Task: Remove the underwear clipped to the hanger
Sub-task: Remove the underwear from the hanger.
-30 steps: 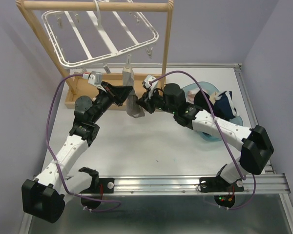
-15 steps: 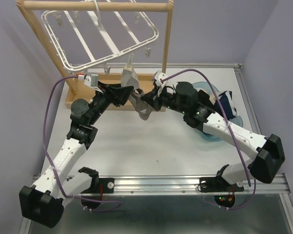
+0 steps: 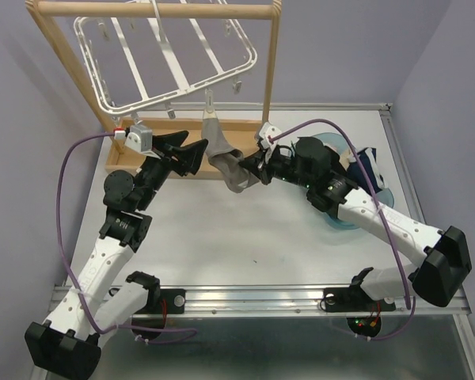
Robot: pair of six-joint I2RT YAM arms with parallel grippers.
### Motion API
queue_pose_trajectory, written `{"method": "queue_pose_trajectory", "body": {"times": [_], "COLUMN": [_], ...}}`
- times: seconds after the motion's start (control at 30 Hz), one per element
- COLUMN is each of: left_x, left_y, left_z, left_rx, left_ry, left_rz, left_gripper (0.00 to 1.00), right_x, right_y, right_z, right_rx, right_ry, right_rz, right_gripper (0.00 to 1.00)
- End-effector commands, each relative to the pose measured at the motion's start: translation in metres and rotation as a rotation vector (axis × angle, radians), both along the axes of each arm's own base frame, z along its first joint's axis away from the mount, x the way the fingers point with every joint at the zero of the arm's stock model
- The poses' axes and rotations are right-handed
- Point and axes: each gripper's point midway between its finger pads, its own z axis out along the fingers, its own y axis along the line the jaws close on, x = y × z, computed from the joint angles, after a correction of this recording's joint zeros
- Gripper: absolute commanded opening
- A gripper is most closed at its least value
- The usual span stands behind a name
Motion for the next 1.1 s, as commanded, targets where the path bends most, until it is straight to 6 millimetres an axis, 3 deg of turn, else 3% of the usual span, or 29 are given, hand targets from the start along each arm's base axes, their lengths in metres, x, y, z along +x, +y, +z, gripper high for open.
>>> {"method": "queue_pose_trajectory", "body": {"times": [0.0,0.3,0.53,0.8,1.07], "left_x": [-0.005,0.018,0.034,0.052,0.081], "left_y": [0.002,-0.005,-0.011,-0.003,-0.001], "left_z": [0.031,0.057,0.066,0.084,0.082], "left_rx": [-0.016,-0.119,-0.143,-0.189,-0.207], "left_ry": [-0.147,-0.192,-0.207,-0.223,-0.166], "left_rz": [0.013,0.023,0.060,0.176,0.258], "left_gripper": [0.77,0.79,0.79,0.79,0.78], "right_x": [0.008,0.029,0.024,0.018,0.014], "right_y": [-0.015,-0.026,-0.021,-0.017,-0.017], "right_z": [0.009,-0.005,-0.007,-0.008,-0.002], "right_rx": [0.003,0.049,0.071,0.082,0.097], "right_ry": [-0.056,0.064,0.105,0.122,0.117], "right_rz": [-0.062,-0.156,-0.116,-0.084,-0.066], "right_gripper": [0.01,0.01,0.00,0.00,0.01]}}
